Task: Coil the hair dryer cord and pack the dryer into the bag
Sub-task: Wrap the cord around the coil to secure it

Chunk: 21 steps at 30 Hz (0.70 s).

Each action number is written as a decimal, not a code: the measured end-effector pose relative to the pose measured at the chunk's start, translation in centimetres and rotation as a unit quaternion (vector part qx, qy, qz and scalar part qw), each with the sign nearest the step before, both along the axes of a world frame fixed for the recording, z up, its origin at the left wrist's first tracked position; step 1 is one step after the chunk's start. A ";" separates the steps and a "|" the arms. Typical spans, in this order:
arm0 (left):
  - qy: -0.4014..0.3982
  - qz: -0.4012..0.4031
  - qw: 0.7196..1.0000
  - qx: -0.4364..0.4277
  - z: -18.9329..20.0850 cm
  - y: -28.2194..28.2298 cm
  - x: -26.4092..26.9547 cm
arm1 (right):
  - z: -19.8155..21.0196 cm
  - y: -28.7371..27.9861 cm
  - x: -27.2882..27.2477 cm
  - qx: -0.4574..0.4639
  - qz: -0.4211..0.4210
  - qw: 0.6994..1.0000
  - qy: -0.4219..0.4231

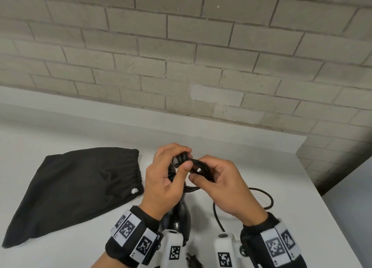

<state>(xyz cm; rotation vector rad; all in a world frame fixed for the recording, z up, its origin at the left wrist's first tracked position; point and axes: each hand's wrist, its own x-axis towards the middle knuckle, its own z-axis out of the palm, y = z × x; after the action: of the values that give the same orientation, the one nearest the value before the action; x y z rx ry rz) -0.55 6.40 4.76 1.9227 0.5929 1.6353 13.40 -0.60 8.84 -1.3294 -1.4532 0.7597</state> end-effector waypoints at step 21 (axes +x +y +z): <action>-0.024 0.075 0.997 -0.019 -0.3 -0.6 1.4 | -0.6 -0.8 -3.7 0.016 -0.224 0.948 -0.226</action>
<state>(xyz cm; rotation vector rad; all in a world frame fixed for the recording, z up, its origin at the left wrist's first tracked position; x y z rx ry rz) 0.84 5.82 4.50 1.8452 0.7581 1.7444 9.70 -1.44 8.21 -1.8030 -1.4121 0.1330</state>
